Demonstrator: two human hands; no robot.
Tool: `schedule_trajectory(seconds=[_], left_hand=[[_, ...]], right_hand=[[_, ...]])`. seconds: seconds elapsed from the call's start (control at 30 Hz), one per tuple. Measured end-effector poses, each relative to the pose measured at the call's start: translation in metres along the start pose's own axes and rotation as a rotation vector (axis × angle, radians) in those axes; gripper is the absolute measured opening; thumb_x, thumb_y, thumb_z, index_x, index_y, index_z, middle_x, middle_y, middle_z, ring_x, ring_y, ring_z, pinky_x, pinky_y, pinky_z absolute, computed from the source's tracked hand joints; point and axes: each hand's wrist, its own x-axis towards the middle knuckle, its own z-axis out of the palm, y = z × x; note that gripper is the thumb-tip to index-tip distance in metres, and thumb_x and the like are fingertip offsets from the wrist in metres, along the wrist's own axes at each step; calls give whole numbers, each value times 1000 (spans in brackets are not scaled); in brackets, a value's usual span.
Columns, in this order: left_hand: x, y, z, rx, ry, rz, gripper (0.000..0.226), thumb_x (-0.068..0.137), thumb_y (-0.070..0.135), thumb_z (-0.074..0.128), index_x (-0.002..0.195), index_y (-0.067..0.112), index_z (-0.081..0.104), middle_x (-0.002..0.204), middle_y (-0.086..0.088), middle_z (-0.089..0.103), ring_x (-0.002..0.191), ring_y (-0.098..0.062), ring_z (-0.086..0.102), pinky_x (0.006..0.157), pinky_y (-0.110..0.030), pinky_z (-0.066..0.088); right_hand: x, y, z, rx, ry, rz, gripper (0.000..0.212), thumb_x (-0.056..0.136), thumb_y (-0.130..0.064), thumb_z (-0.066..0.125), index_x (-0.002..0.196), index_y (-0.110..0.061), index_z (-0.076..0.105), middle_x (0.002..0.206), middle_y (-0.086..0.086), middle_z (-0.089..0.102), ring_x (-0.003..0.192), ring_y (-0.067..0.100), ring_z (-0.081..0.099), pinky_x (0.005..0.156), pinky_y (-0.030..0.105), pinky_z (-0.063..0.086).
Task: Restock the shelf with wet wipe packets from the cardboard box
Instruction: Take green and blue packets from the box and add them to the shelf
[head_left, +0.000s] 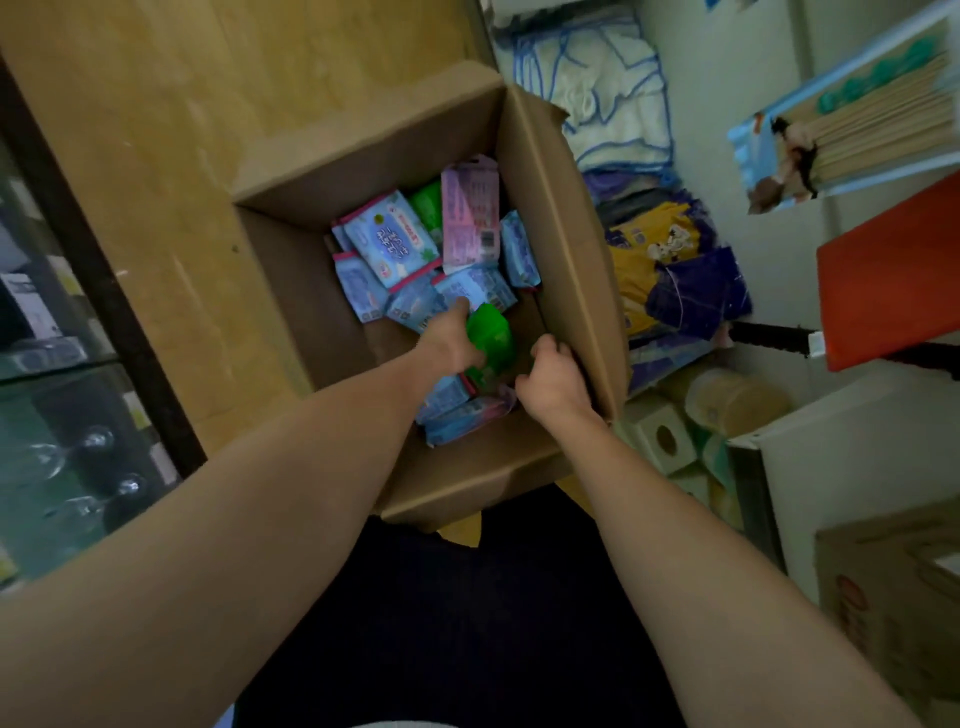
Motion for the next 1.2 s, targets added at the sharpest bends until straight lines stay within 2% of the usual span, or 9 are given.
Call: schedule_trajectory(seconds=[0.1, 0.23, 0.37, 0.43, 0.57, 0.7, 0.87, 1.0, 1.2], left_hand=[[-27, -7, -31, 36, -10, 20, 70, 75, 15, 82, 131, 9, 40, 120, -13, 56, 110, -32, 58, 74, -33, 44], [-69, -6, -74, 163, -117, 80, 89, 76, 14, 82, 149, 7, 32, 143, -12, 46, 126, -28, 50, 93, -25, 39], [-103, -5, -112, 247, -179, 208, 69, 69, -4, 80, 132, 3, 53, 107, -7, 60, 91, -18, 55, 60, -16, 40], [-122, 6, -130, 310, -222, 296, 63, 68, -8, 78, 125, 8, 56, 96, 0, 57, 83, -16, 54, 53, -14, 40], [-155, 32, -155, 425, -275, 418, 71, 64, -4, 82, 127, 14, 57, 109, 0, 53, 100, -19, 51, 79, -32, 48], [-174, 57, -161, 434, -163, 549, 64, 61, -3, 84, 115, 16, 55, 113, -16, 63, 93, -25, 60, 77, -41, 54], [-213, 101, -145, 585, -73, 646, 78, 76, 19, 80, 140, 6, 38, 129, -15, 57, 114, -31, 59, 86, -31, 47], [-243, 138, -116, 656, -60, 777, 57, 83, 21, 72, 132, 9, 47, 130, -14, 59, 114, -29, 58, 90, -31, 45], [-308, 190, -47, 868, -67, 922, 48, 87, 16, 67, 130, 4, 50, 131, -17, 57, 117, -31, 56, 90, -32, 46]], right_hand=[[-21, -13, -9, 27, 17, -49, 43, 89, -16, 64, 128, -10, 47, 133, 15, 48, 117, 36, 55, 95, 40, 44], [-58, -39, -15, 80, 59, -94, 45, 85, -15, 68, 125, -8, 48, 129, 16, 49, 115, 37, 55, 94, 40, 44], [-97, -67, -16, 126, 42, -136, 65, 73, -19, 81, 129, -9, 49, 128, 18, 49, 118, 38, 54, 99, 39, 46], [-115, -78, -18, 147, 37, -157, 74, 67, -23, 87, 130, -8, 50, 127, 17, 52, 117, 35, 55, 95, 34, 45], [-152, -85, -27, 271, 122, -154, 71, 63, -21, 91, 124, -12, 56, 116, 10, 64, 104, 27, 63, 74, 28, 43], [-188, -78, -35, 380, 310, -98, 85, 68, -26, 89, 140, -9, 46, 127, 10, 60, 118, 29, 57, 89, 32, 45], [-245, -51, -39, 480, 515, -4, 70, 74, -29, 82, 133, -13, 47, 121, 8, 62, 106, 25, 61, 87, 35, 52], [-295, -16, -40, 530, 634, 72, 51, 74, -33, 78, 111, -21, 45, 103, 1, 63, 91, 20, 63, 81, 40, 56], [-367, 51, -29, 764, 829, 262, 47, 81, -42, 72, 109, -19, 43, 99, 1, 58, 88, 20, 63, 79, 44, 58]])
